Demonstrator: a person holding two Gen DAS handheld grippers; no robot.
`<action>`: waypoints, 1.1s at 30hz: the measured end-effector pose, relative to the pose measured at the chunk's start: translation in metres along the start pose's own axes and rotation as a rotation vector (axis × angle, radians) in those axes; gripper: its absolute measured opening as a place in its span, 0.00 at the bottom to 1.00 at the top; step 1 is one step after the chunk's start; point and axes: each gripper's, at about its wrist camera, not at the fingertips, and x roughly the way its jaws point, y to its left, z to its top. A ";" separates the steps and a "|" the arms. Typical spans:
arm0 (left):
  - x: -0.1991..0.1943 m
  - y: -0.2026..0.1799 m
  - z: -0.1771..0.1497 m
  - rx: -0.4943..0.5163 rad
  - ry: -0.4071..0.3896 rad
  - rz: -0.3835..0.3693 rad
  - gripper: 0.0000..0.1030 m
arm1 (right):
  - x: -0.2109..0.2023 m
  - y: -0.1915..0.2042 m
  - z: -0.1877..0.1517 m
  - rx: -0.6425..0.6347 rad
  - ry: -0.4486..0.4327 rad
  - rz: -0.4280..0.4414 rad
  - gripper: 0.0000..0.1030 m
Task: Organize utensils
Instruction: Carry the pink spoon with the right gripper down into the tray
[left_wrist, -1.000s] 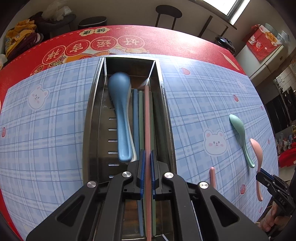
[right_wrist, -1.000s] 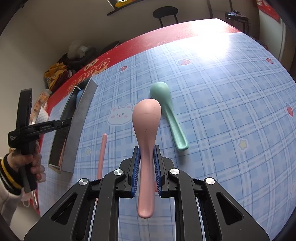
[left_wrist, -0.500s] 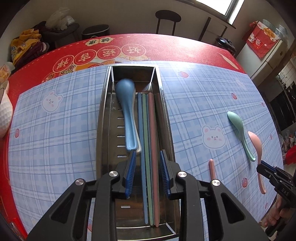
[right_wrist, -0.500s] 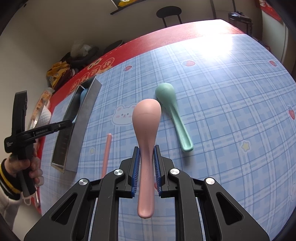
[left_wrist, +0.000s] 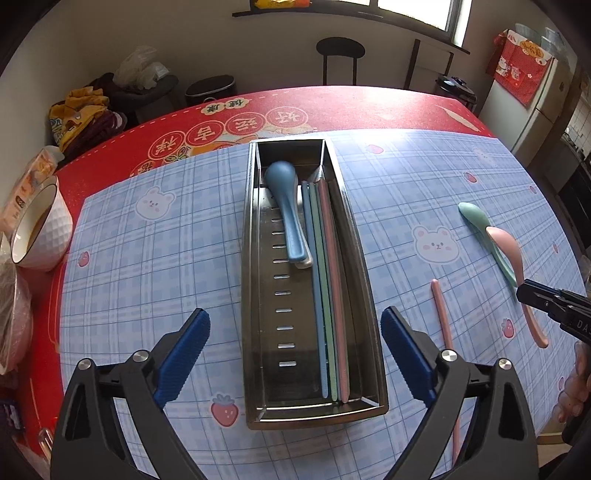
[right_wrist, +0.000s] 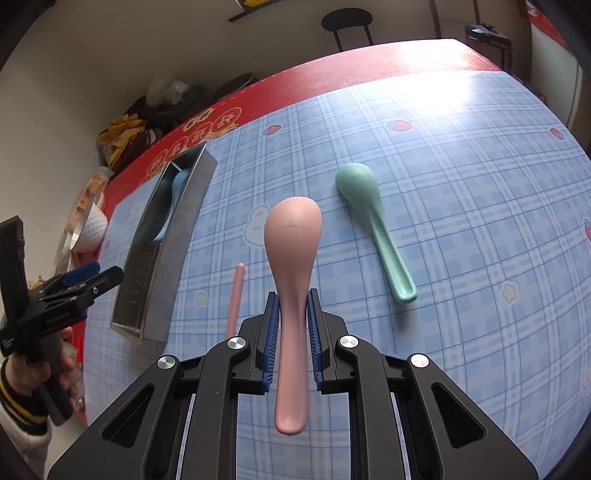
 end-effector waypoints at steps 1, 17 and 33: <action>-0.001 0.003 -0.001 -0.010 0.006 -0.006 0.93 | 0.001 0.004 0.001 -0.003 0.003 0.001 0.15; -0.017 0.056 -0.016 -0.141 -0.079 -0.074 0.94 | 0.040 0.113 0.047 -0.128 0.021 0.023 0.15; -0.011 0.091 -0.017 -0.188 -0.102 -0.149 0.94 | 0.122 0.185 0.100 -0.153 0.075 -0.081 0.15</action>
